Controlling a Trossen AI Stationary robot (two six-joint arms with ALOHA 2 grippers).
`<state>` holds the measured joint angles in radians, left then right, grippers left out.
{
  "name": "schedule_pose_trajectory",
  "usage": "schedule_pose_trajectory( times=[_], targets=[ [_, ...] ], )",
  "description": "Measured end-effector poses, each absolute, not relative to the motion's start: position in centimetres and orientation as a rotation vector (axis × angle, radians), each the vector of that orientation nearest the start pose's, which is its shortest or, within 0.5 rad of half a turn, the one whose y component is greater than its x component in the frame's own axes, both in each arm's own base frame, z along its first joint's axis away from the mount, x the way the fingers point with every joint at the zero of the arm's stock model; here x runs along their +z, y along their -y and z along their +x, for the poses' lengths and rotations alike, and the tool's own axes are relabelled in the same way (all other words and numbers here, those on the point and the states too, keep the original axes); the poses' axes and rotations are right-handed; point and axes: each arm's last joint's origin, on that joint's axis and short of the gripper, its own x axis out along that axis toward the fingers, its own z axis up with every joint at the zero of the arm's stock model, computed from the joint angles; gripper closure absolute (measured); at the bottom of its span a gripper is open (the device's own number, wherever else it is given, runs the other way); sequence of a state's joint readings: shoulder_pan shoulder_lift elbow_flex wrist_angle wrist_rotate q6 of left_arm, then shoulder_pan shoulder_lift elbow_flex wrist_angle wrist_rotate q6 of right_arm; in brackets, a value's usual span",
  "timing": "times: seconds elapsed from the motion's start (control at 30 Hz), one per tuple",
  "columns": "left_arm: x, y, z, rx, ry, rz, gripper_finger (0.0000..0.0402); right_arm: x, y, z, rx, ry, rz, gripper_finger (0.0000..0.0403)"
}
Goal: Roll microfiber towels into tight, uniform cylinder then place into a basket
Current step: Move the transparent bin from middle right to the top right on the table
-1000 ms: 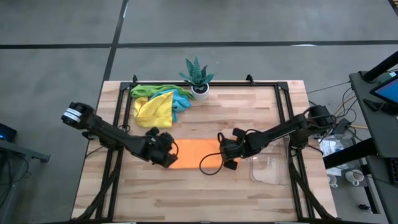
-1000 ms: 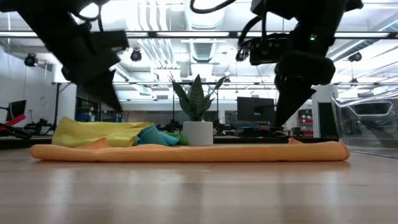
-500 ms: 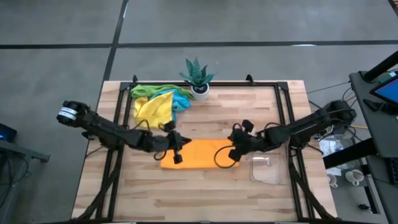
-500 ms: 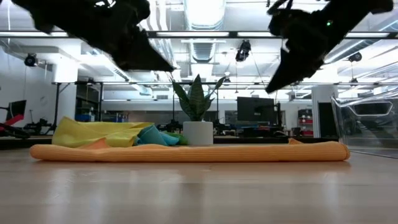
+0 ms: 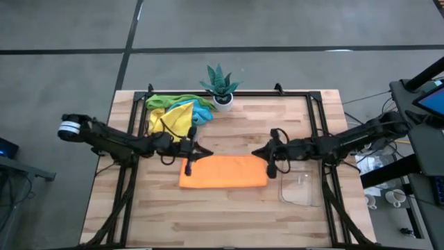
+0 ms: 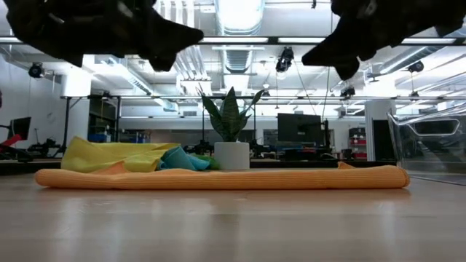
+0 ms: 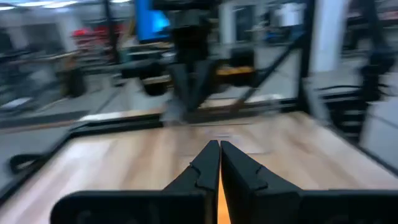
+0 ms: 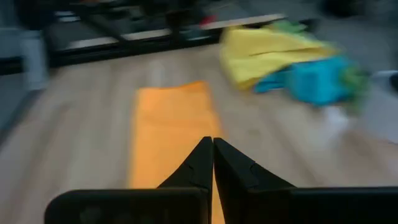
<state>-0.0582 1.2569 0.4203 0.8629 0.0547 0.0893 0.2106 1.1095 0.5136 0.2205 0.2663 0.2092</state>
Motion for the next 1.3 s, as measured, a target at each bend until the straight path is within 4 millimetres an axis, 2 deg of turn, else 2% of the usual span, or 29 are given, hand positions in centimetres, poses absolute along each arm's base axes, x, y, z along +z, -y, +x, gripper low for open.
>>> schedule_pose_trajectory(
  times=[0.17, 0.27, 0.33, 0.4, 0.53, 0.67, 0.8, 0.87, 0.93, 1.1, 1.3],
  targets=[
    [21.8, 1.6, 24.0, -0.122, 0.049, 0.085, 0.0402, 21.0, -4.1, 22.8, -0.027, -0.413, 0.181, 0.0394],
    [21.8, 1.6, 24.1, -0.118, 0.046, 0.086, 0.0402, 22.2, -5.6, 23.6, 0.094, -0.434, 0.235, 0.0394],
    [21.8, 1.6, 24.1, -0.113, 0.048, 0.092, 0.0402, 23.2, -7.5, 23.9, 0.195, -0.514, 0.226, 0.0394],
    [21.8, 1.4, 24.1, -0.1, 0.046, 0.094, 0.0402, 24.0, -9.4, 24.0, 0.231, -0.665, 0.222, 0.0394],
    [21.9, 1.3, 24.1, -0.09, 0.05, 0.095, 0.0402, 24.0, -13.3, 23.3, 0.187, -1.047, 0.25, 0.0394],
    [21.9, 1.3, 24.1, -0.09, 0.049, 0.093, 0.0402, 23.6, -17.7, 22.1, 0.162, -1.382, 0.373, 0.0394],
    [21.8, 1.3, 24.2, -0.09, 0.037, 0.091, 0.0402, 23.4, -21.9, 21.4, 0.195, -1.543, 0.468, 0.0394],
    [21.8, 1.3, 24.2, -0.09, 0.039, 0.09, 0.0402, 23.2, -23.2, 21.2, 0.188, -1.587, 0.484, 0.0394],
    [21.8, 1.3, 24.2, -0.09, 0.038, 0.091, 0.0402, 22.6, -23.7, 21.0, 0.126, -1.636, 0.468, 0.0394],
    [22.0, 1.3, 24.3, -0.089, 0.045, 0.094, 0.0402, 20.4, -22.9, 20.7, -0.072, -1.734, 0.36, 0.0394],
    [22.1, 1.2, 24.3, -0.087, 0.047, 0.118, 0.0402, 20.7, -21.8, 20.5, -0.182, -1.665, 0.248, 0.0394]
  ],
)
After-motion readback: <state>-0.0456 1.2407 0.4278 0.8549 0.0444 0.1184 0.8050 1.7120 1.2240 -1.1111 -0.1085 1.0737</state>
